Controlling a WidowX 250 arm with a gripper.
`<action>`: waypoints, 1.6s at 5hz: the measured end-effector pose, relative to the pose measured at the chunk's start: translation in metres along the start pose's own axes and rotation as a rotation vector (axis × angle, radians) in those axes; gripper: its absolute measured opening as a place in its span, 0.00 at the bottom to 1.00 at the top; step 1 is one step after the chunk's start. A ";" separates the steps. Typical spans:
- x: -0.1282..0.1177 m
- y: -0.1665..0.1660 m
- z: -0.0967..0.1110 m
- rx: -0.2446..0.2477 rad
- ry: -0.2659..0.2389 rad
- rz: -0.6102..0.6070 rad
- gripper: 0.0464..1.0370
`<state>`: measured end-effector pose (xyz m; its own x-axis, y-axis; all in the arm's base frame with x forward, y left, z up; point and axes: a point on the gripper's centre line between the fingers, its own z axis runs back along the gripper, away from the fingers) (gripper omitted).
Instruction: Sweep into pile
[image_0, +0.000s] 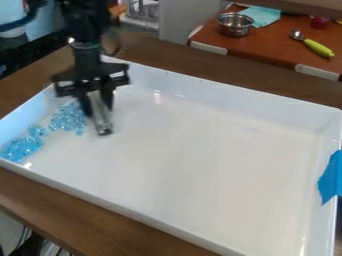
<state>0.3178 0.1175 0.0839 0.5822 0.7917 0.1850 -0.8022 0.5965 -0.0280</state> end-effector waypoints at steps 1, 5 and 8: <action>-0.013 0.020 0.003 -0.009 0.012 -0.064 0.33; -0.020 0.039 0.011 -0.142 -0.090 -0.092 0.33; -0.016 0.044 0.011 -0.272 -0.123 -0.220 0.33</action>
<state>0.2717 0.1299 0.0902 0.7029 0.6290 0.3321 -0.5856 0.7768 -0.2318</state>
